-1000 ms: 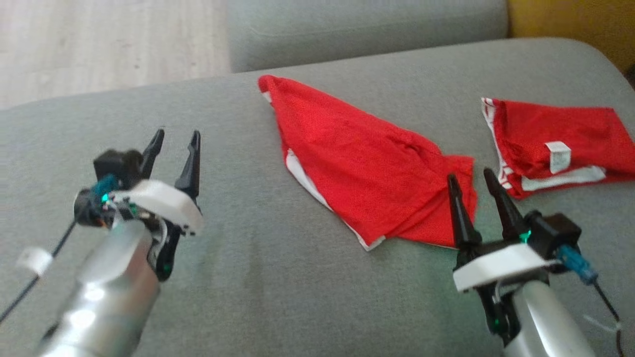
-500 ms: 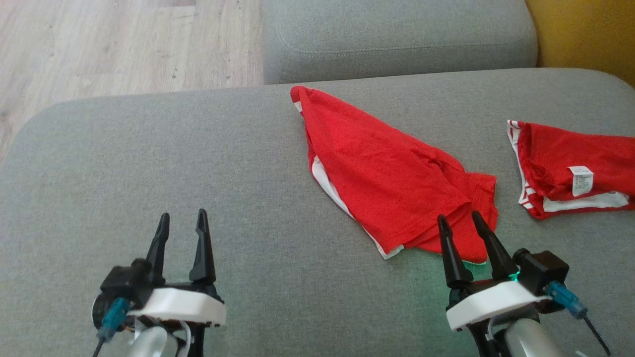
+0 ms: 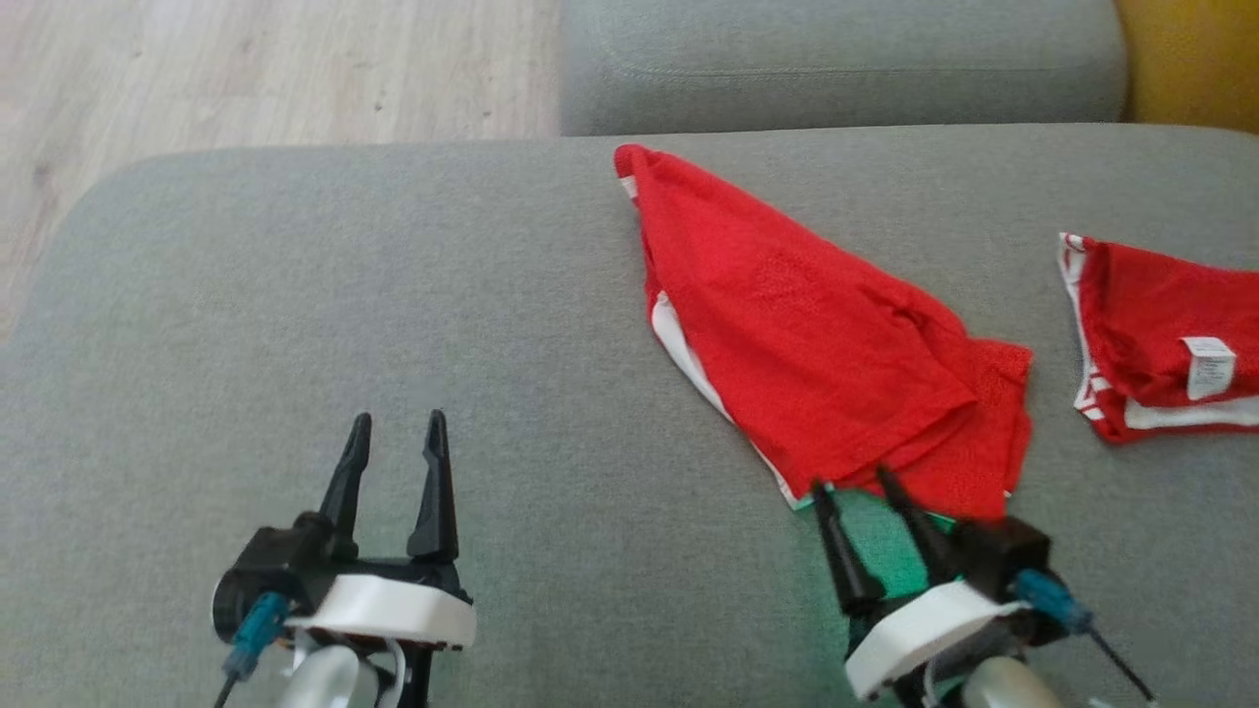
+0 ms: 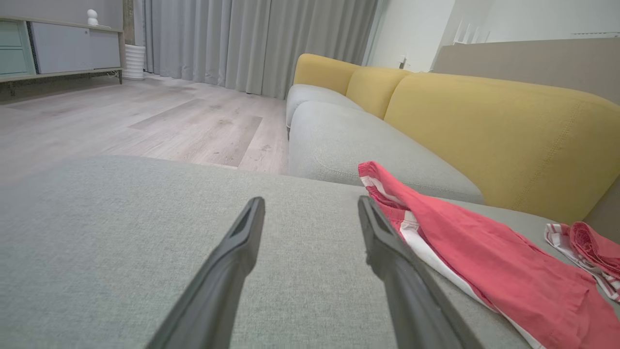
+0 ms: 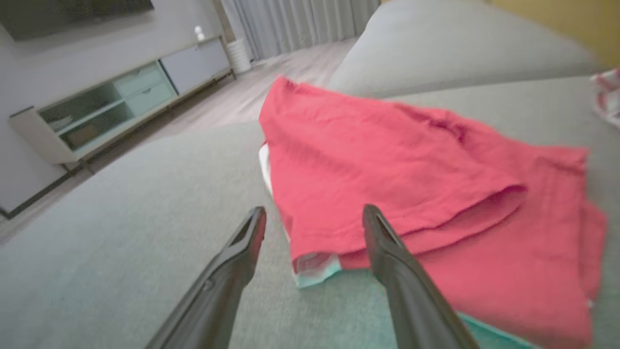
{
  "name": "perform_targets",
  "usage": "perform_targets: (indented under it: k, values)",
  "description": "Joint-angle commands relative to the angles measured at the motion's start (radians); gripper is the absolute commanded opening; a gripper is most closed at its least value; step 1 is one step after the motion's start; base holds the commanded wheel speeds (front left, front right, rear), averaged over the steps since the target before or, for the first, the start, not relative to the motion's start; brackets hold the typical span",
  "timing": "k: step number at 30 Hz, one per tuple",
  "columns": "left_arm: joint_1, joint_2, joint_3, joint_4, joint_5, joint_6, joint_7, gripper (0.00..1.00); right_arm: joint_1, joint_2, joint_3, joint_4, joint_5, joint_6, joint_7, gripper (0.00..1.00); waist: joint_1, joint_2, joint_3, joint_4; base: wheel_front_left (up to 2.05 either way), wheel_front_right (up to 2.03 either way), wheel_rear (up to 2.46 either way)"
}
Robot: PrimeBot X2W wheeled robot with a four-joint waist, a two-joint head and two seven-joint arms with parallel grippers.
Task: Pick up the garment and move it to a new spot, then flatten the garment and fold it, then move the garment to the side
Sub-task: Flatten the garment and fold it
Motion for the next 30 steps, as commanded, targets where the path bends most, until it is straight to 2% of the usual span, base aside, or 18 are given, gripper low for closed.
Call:
perform_targets:
  k: [1,10,19,25,26,27,30]
  values:
    - [-0.036,-0.001,0.039,-0.025,0.01,-0.007,-0.009,1.0,-0.019,0.002,0.032,-0.017,-0.009,-0.001,0.007,1.0,0.0,0.0,0.01,0.013,0.0,0.0,0.0]
    - [-0.055,-0.034,0.058,0.01,0.043,-0.047,-0.009,1.0,-0.066,0.002,0.078,0.083,-0.039,-0.001,0.044,1.0,0.0,0.0,0.04,0.064,0.0,0.0,0.0]
    - [-0.064,-0.06,0.089,-0.015,0.063,-0.074,-0.009,1.0,-0.143,0.002,0.041,0.193,-0.101,-0.001,0.018,1.0,0.0,0.0,0.07,0.099,0.0,0.0,0.0]
    - [-0.063,-0.067,0.102,-0.019,0.073,-0.087,-0.009,1.0,-0.179,0.002,0.058,0.24,-0.074,-0.001,0.018,0.98,0.0,0.0,0.075,0.106,0.0,0.0,0.0]
    - [-0.063,-0.068,0.106,-0.019,0.074,-0.088,-0.009,1.0,-0.189,0.002,0.066,0.245,-0.079,-0.001,0.013,0.72,0.0,0.0,0.075,0.104,0.0,0.0,0.0]
    - [-0.062,-0.069,0.111,-0.02,0.076,-0.089,-0.01,1.0,-0.197,0.002,0.072,0.25,-0.08,-0.001,0.008,0.01,0.0,0.0,0.074,0.1,0.0,0.0,0.0]
    - [-0.053,-0.071,0.119,-0.014,0.079,-0.094,-0.01,1.0,-0.214,0.002,0.087,0.26,-0.071,-0.001,-0.01,0.0,0.0,0.0,0.067,0.08,0.0,0.0,0.0]
